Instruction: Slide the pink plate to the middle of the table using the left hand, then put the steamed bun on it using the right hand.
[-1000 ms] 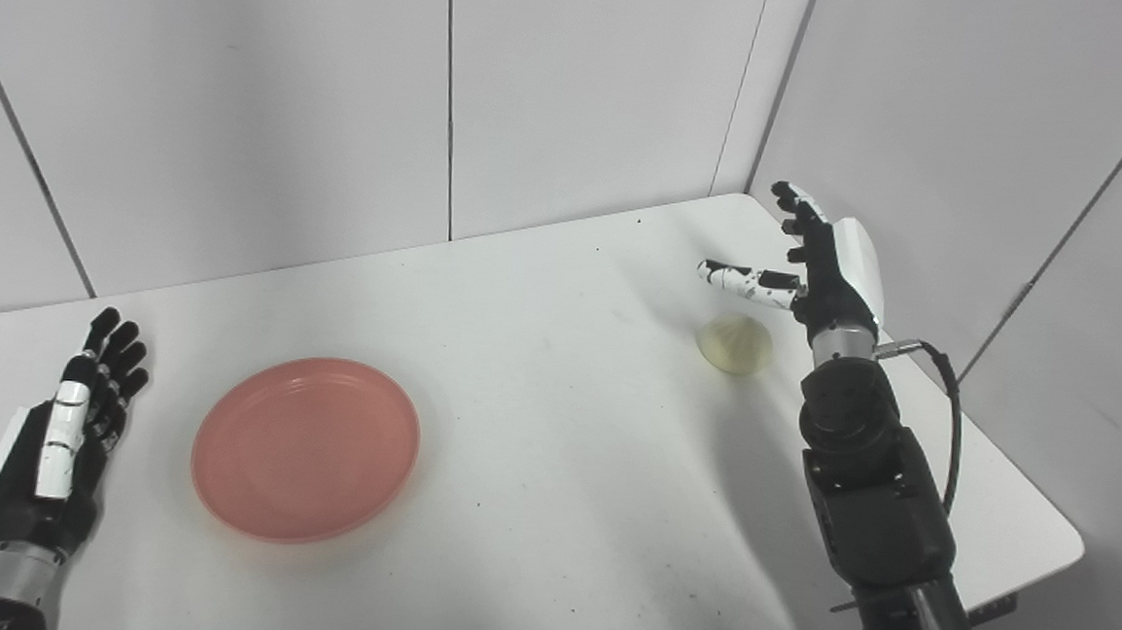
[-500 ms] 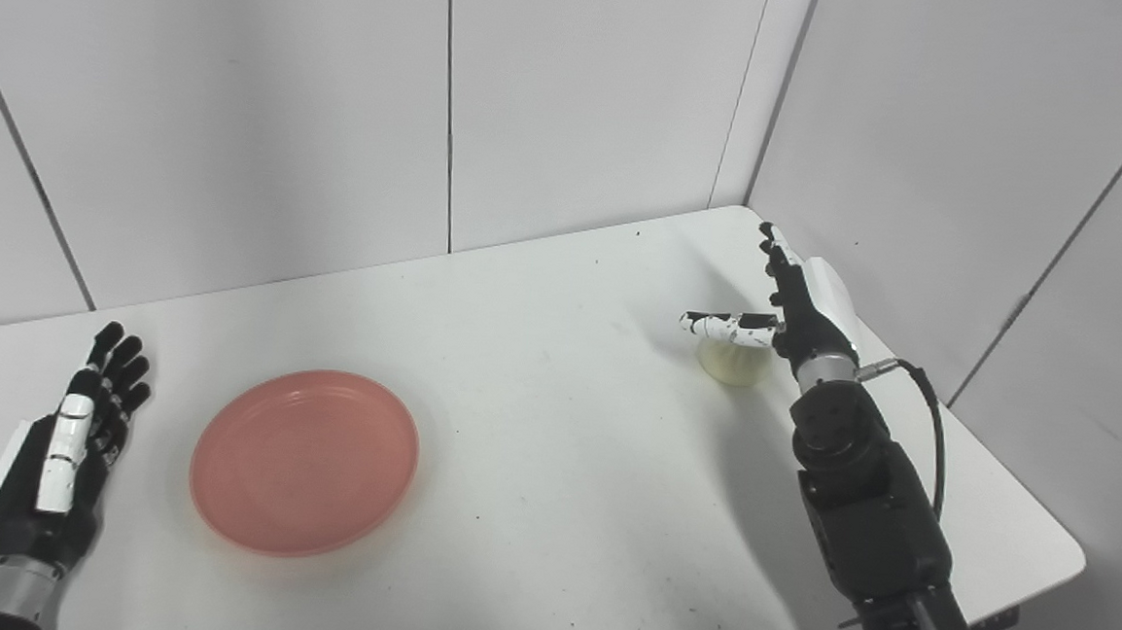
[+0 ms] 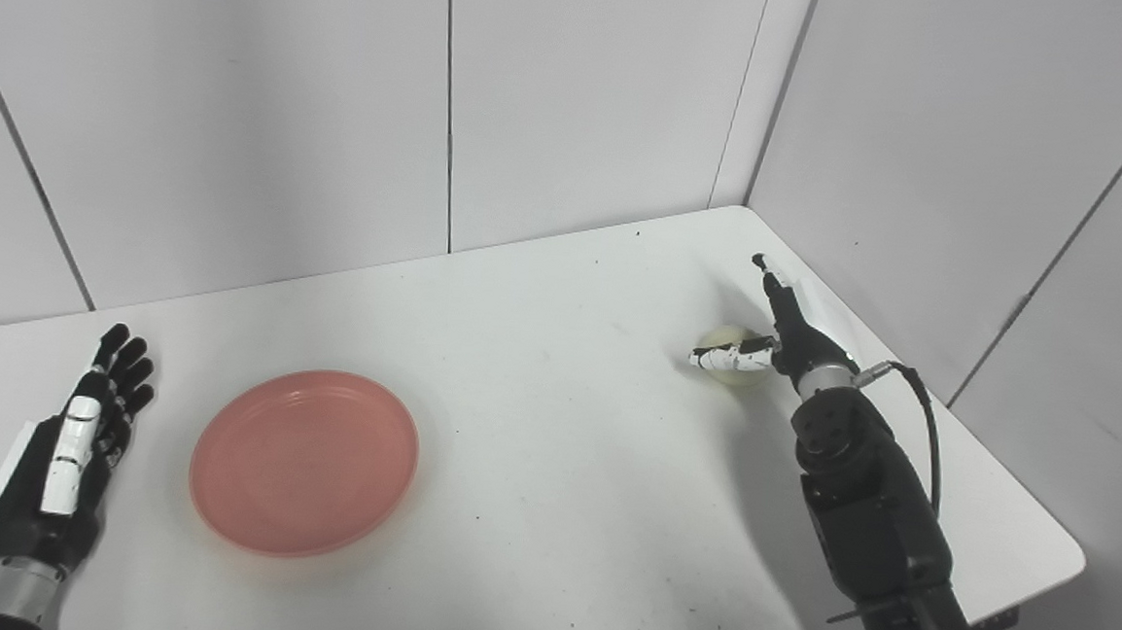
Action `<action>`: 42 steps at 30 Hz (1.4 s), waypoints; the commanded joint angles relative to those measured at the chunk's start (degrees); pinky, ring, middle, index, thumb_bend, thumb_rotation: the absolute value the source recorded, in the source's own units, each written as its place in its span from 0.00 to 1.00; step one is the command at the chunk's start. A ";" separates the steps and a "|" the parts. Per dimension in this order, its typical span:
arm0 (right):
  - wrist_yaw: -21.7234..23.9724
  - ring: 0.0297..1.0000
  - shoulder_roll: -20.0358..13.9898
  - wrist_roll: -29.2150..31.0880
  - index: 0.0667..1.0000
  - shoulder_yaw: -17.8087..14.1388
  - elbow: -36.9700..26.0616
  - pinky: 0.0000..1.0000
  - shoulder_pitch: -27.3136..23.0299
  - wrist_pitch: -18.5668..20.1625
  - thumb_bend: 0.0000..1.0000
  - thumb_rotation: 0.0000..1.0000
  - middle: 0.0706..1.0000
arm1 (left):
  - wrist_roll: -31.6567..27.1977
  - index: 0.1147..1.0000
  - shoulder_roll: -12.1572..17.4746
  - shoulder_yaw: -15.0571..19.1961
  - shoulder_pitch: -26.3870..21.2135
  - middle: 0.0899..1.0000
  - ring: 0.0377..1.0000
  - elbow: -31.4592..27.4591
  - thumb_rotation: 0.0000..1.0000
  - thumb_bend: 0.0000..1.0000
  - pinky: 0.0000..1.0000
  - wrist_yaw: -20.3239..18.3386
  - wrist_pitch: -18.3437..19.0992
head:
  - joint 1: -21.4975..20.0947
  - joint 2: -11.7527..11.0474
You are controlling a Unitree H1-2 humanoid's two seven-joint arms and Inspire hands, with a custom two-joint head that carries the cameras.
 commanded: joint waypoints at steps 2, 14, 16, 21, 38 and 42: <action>0.61 0.93 -0.27 -3.29 0.89 -1.36 -2.25 0.80 -2.08 -0.41 0.95 0.15 0.95 | -0.07 1.00 -0.54 -0.15 2.47 1.00 1.00 1.42 1.00 0.52 1.00 0.46 -0.76 | 0.14 0.18; 3.72 0.95 -0.16 -9.60 0.86 -0.78 -3.05 0.87 -2.12 -0.41 0.93 0.09 0.95 | 0.10 1.00 -0.81 -0.15 2.50 1.00 1.00 0.89 1.00 0.50 1.00 0.74 -0.36 | 0.32 0.34; 3.84 0.95 -0.19 -10.07 0.84 -0.53 -2.87 0.87 -2.22 -0.42 0.93 0.10 0.95 | -0.27 1.00 -0.67 -0.07 2.72 1.00 1.00 0.31 1.00 0.49 1.00 0.47 0.14 | 0.32 0.34; 3.68 0.94 -0.19 -9.62 0.75 -0.10 -2.12 0.88 -2.41 -0.43 0.93 0.11 0.93 | -0.82 1.00 -0.87 0.08 2.75 1.00 1.00 0.04 1.00 0.48 1.00 0.25 0.39 | 0.47 0.42; 4.50 0.85 -2.52 -10.64 0.68 2.04 4.54 0.75 -2.75 -0.41 0.92 0.18 0.87 | -0.29 1.00 -0.70 -0.15 2.49 1.00 1.00 1.04 1.00 0.50 1.00 0.51 -0.40 | 0.49 0.64; 5.60 0.38 -1.06 -9.12 0.69 -0.69 5.09 0.30 -3.07 -0.41 0.88 0.07 0.44 | -0.06 1.00 -0.60 -0.22 2.37 1.00 1.00 1.33 1.00 0.50 1.00 0.54 -0.53 | 0.51 0.72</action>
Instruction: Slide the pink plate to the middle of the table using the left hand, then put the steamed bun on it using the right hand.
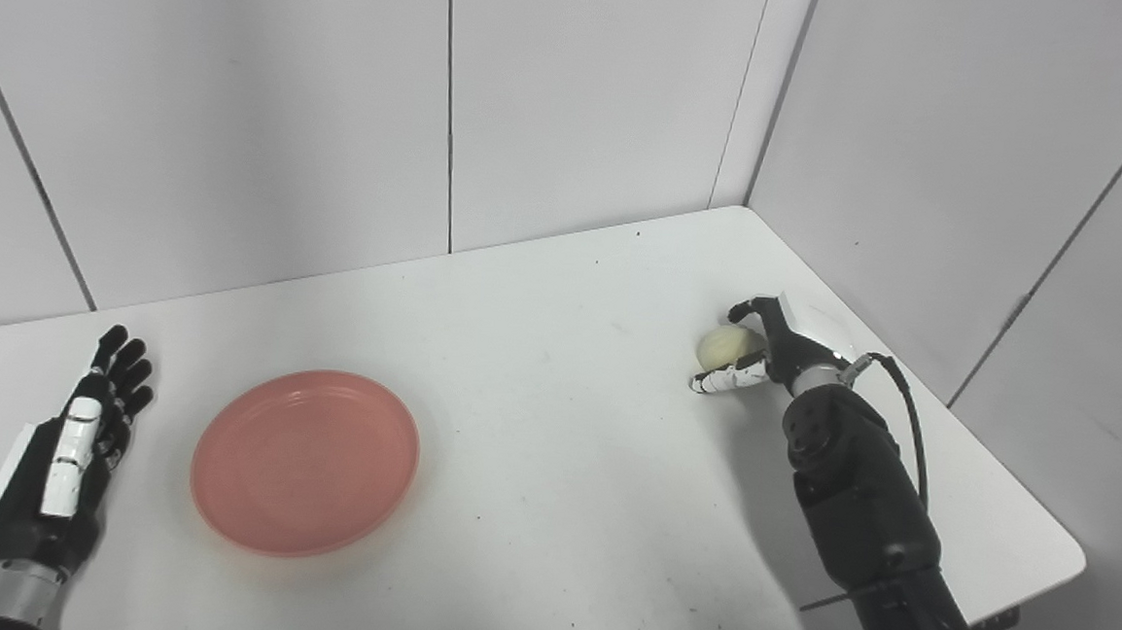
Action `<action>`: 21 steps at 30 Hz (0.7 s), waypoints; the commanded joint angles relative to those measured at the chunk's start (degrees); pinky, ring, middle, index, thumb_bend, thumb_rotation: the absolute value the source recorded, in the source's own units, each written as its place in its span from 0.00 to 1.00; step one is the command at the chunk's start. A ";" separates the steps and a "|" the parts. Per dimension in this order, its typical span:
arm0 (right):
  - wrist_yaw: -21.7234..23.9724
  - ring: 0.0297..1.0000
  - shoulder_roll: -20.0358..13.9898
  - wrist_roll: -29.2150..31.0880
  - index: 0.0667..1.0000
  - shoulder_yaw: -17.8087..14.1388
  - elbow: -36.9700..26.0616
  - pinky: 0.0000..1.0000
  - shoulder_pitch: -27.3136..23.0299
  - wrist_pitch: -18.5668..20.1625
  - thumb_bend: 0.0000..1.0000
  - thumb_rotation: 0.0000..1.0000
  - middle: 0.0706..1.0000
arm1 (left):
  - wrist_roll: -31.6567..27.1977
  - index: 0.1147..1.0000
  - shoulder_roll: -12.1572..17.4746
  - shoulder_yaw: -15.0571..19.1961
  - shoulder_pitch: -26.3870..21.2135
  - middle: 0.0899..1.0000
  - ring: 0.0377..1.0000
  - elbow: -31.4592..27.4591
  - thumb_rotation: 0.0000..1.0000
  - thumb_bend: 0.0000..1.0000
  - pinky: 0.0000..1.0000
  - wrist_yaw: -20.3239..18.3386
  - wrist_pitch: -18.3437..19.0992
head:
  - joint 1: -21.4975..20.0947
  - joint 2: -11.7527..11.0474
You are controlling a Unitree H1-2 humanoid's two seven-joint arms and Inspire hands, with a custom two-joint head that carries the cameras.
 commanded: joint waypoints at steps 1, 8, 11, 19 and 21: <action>0.89 0.27 -0.48 -0.06 0.70 -1.46 -0.18 0.21 -1.19 -0.39 0.85 0.04 0.33 | -0.23 1.00 -0.34 -0.20 2.01 1.00 1.00 1.76 1.00 0.50 1.00 0.02 -0.58 | 0.07 0.06; 0.06 0.16 0.36 -2.18 0.62 -2.65 -0.41 0.12 -1.33 -0.40 0.72 0.00 0.23 | -0.44 1.00 -0.47 -0.07 1.92 1.00 1.00 2.14 1.00 0.50 1.00 -0.03 -0.81 | 0.11 0.19; -1.32 0.19 1.14 -3.25 0.59 -3.51 0.11 0.13 -1.88 -0.39 0.59 0.00 0.40 | -0.26 1.00 -0.41 -0.23 1.97 1.00 1.00 2.06 1.00 0.50 1.00 -0.10 -0.75 | 0.11 0.19; -2.84 0.25 3.49 -5.26 0.45 -6.72 -0.26 0.20 -3.33 -0.39 0.53 0.00 0.39 | -0.10 1.00 -0.46 -0.19 2.01 1.00 1.00 1.98 1.00 0.51 1.00 0.13 -1.01 | 0.11 0.19; -2.67 0.24 3.76 -6.27 0.44 -7.08 -0.06 0.19 -3.66 -0.39 0.53 0.00 0.43 | -0.10 1.00 -0.45 -0.26 2.09 1.00 1.00 1.59 1.00 0.51 1.00 0.07 -0.71 | 0.11 0.19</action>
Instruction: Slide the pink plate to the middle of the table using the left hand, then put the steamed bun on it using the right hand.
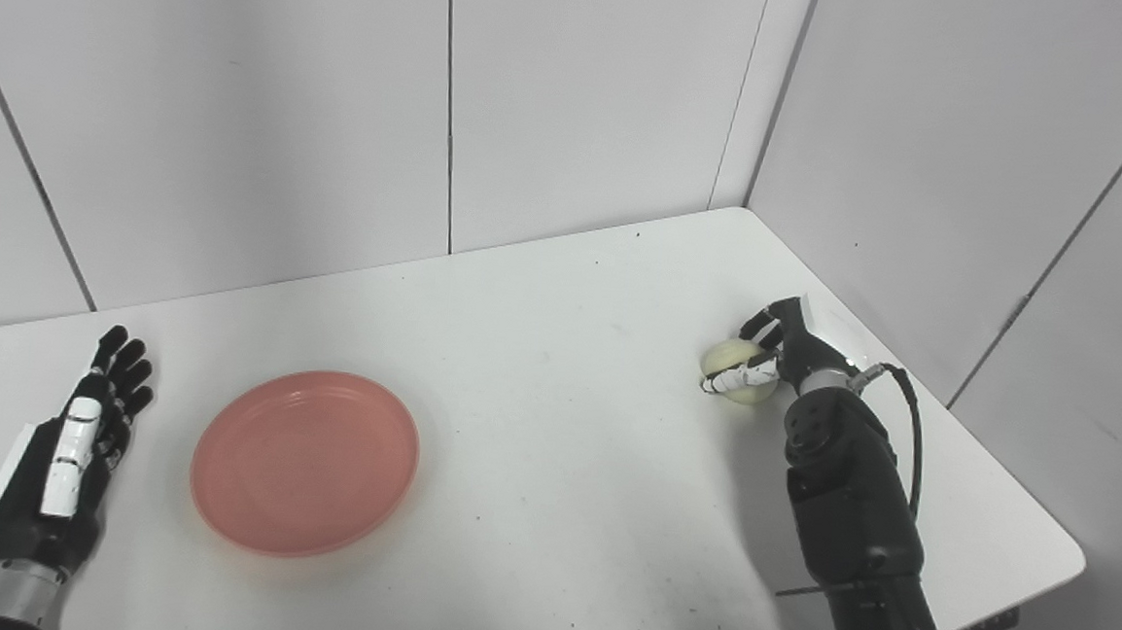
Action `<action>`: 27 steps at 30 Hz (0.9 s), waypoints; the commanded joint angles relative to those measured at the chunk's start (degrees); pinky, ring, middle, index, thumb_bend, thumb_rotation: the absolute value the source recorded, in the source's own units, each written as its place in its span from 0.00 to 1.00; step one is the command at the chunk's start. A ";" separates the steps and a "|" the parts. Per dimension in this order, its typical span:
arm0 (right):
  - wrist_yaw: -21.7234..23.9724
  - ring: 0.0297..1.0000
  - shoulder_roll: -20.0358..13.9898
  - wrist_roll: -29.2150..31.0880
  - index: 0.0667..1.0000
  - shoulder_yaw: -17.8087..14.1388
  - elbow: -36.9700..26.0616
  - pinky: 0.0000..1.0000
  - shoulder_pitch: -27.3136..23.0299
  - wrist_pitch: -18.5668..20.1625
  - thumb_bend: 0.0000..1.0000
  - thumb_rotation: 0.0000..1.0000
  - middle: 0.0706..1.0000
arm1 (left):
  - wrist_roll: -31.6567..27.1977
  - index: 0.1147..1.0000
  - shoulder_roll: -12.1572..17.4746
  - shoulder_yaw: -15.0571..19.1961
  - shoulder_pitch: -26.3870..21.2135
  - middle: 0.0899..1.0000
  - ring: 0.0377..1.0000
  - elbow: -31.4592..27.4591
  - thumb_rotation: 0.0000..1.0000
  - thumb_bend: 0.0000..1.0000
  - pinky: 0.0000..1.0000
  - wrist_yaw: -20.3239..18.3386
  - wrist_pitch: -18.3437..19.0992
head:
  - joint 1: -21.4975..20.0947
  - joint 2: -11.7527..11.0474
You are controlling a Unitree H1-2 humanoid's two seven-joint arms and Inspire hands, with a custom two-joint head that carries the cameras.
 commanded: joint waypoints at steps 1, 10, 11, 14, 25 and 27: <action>-1.16 0.23 -0.79 -1.58 0.44 -0.95 -0.41 0.18 -2.55 -0.39 0.53 0.00 0.43 | -0.16 1.00 -0.48 -0.28 2.19 1.00 1.00 1.23 1.00 0.50 1.00 0.09 -0.52 | 0.19 0.17; -2.19 0.23 -0.23 0.81 0.44 -0.87 -2.84 0.18 -2.44 -0.40 0.53 0.00 0.41 | -0.19 1.00 -0.73 -0.25 2.29 1.00 1.00 1.11 1.00 0.49 1.00 0.33 -0.74 | 0.65 0.22; -2.92 0.22 -0.27 1.94 0.44 -0.50 -3.67 0.17 -2.19 -0.43 0.53 0.00 0.42 | -0.04 1.00 -0.81 -0.25 2.32 1.00 1.00 1.16 1.00 0.49 1.00 0.55 -0.88 | 0.79 0.25; -5.29 0.23 -0.46 5.29 0.45 0.38 -5.45 0.19 -1.53 -0.88 0.52 0.00 0.36 | 0.29 1.00 -0.96 -0.30 2.30 1.00 1.00 1.22 1.00 0.51 1.00 0.98 -1.06 | 1.02 0.30; -7.34 0.23 -0.66 10.28 0.44 4.74 -13.06 0.18 -0.06 -0.45 0.53 0.00 0.43 | 2.05 1.00 -1.62 -1.15 3.47 1.00 1.00 -1.79 1.00 0.57 1.00 2.05 -0.80 | 3.59 0.54; -6.00 0.24 -1.12 10.91 0.44 5.68 -13.23 0.19 -0.04 -0.45 0.53 0.00 0.43 | 2.89 1.00 -1.73 -1.45 3.79 1.00 1.00 -2.49 1.00 0.58 1.00 2.61 -0.86 | 4.50 0.61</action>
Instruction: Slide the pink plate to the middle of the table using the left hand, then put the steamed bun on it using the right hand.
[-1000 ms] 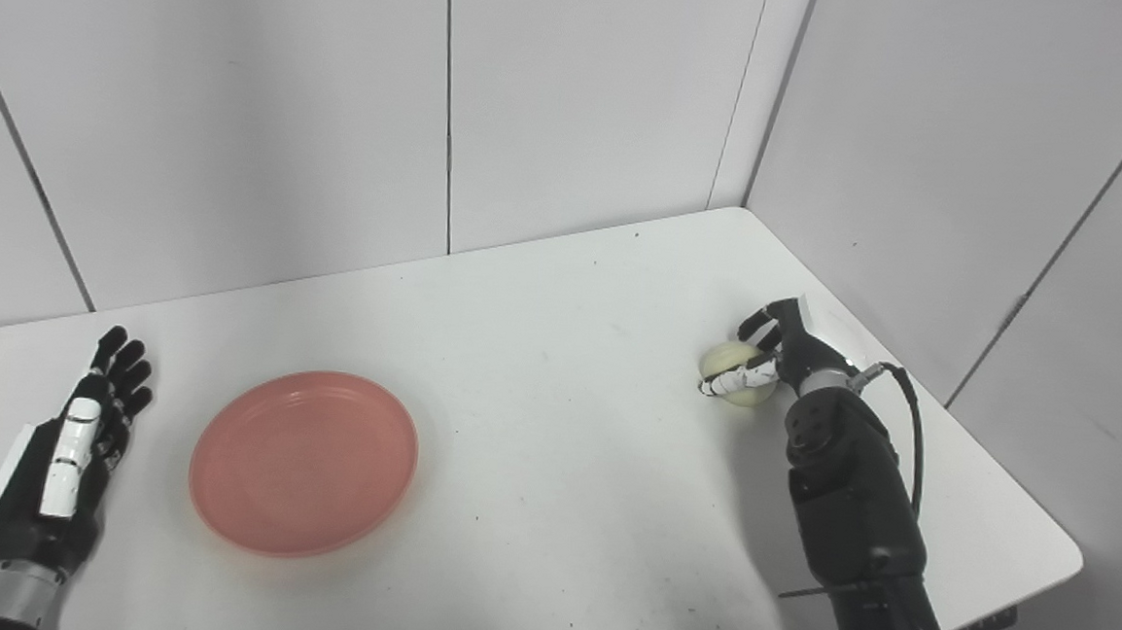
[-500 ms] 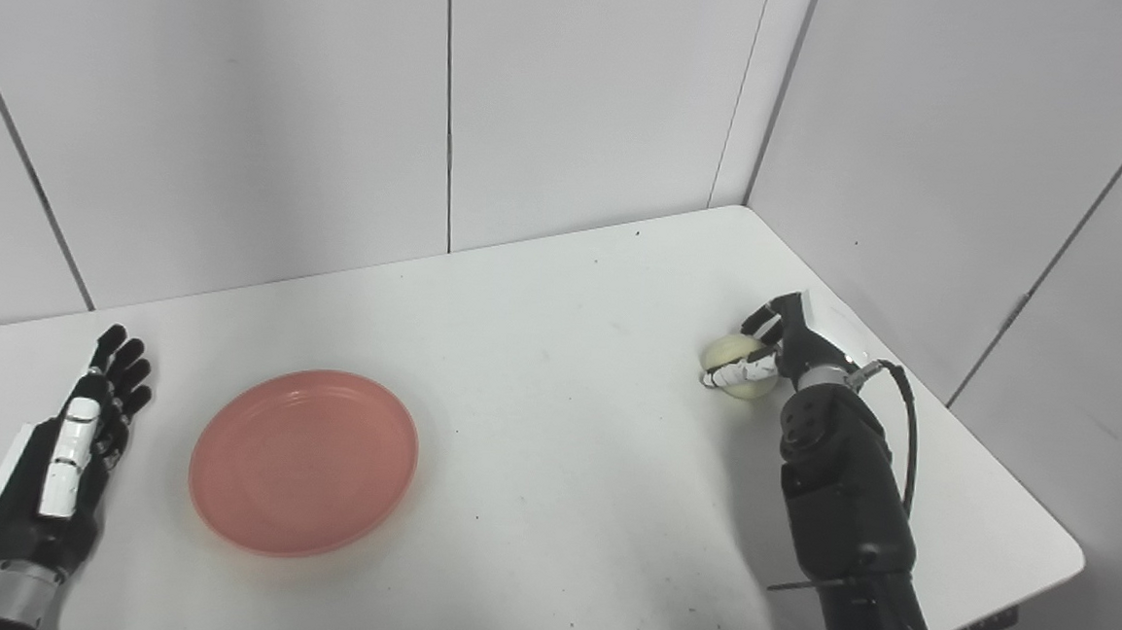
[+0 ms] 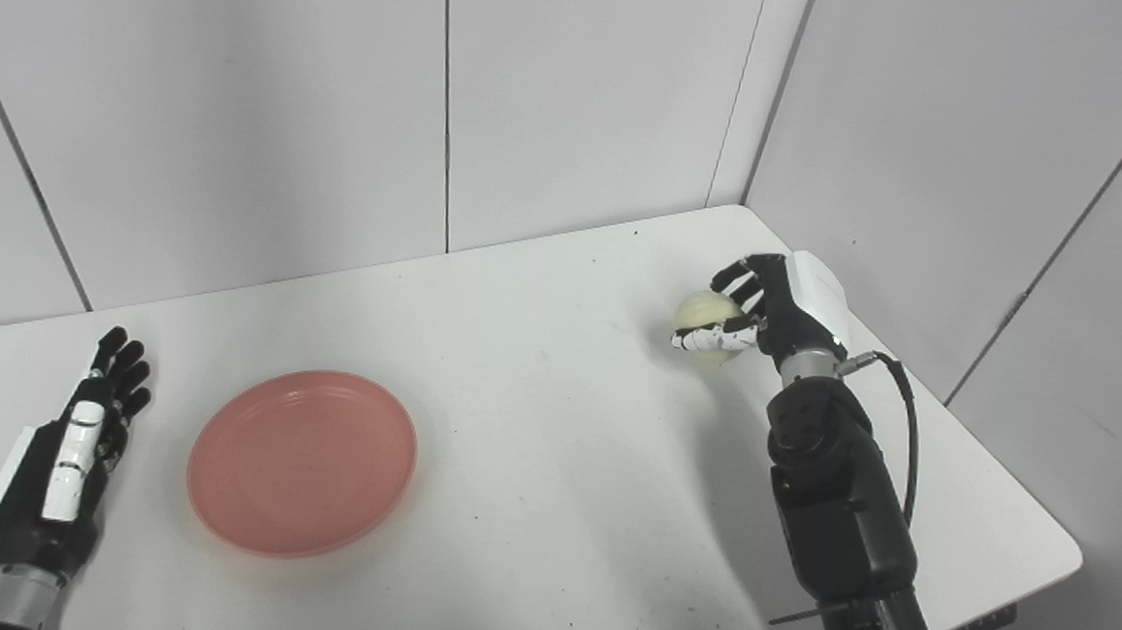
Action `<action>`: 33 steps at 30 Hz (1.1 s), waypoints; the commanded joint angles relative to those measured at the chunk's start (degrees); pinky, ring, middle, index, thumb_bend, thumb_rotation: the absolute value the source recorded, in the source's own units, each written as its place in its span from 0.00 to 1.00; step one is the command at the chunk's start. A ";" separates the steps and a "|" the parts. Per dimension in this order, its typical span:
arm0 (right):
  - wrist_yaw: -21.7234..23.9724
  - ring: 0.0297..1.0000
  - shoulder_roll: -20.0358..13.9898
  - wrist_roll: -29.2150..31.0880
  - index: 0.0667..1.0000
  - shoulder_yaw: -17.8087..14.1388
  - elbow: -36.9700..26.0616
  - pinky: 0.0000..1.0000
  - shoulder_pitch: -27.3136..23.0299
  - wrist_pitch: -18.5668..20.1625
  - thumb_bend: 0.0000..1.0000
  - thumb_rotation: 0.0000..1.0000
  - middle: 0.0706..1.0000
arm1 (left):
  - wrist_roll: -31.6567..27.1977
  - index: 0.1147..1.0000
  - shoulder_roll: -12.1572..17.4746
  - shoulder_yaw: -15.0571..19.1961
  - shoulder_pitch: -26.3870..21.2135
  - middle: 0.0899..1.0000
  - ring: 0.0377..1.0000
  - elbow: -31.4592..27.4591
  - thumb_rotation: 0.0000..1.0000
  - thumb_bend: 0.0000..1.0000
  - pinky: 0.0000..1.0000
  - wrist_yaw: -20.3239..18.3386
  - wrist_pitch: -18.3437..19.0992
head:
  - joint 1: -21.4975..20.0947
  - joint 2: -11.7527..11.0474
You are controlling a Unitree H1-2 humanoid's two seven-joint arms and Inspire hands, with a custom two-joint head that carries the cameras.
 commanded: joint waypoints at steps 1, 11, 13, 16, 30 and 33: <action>0.81 0.25 -1.44 0.44 0.44 1.10 -1.89 0.20 -1.74 -0.45 0.53 0.00 0.43 | 0.89 1.00 -1.15 -0.69 2.37 1.00 1.00 0.60 1.00 0.59 1.00 1.41 -1.19 | 0.31 0.10; 3.67 0.32 -1.94 3.81 0.46 8.27 -5.04 0.26 -1.06 -1.45 0.52 0.00 0.37 | 4.44 1.00 -2.63 -2.27 3.74 1.00 1.00 -3.20 0.99 0.60 1.00 4.54 0.16 | 4.96 0.46; 3.90 0.36 -2.49 4.48 0.45 9.48 -5.47 0.28 -0.75 -2.15 0.53 0.00 0.41 | 5.15 1.00 -2.99 -2.65 3.97 1.00 1.00 -3.49 0.99 0.58 1.00 5.23 -0.09 | 6.10 0.57; 4.78 0.31 -3.55 5.91 0.44 10.74 -6.35 0.24 -0.28 -2.88 0.53 0.00 0.43 | 6.43 1.00 -3.88 -3.12 4.34 0.99 1.00 -4.68 0.99 0.60 1.00 6.53 1.40 | 10.17 1.17; 4.97 0.32 -9.37 14.60 0.46 11.66 -5.95 0.25 1.97 -10.68 0.52 0.00 0.39 | 11.38 1.00 -7.91 -5.84 3.02 1.00 1.00 -0.48 1.00 0.63 0.99 11.27 -1.32 | 29.29 1.92; 5.40 0.28 -10.50 15.40 0.46 12.09 -6.09 0.22 2.13 -10.90 0.52 0.00 0.37 | 12.58 1.00 -8.63 -6.13 2.14 1.00 1.00 1.89 1.00 0.65 0.97 12.85 -2.53 | 30.94 1.91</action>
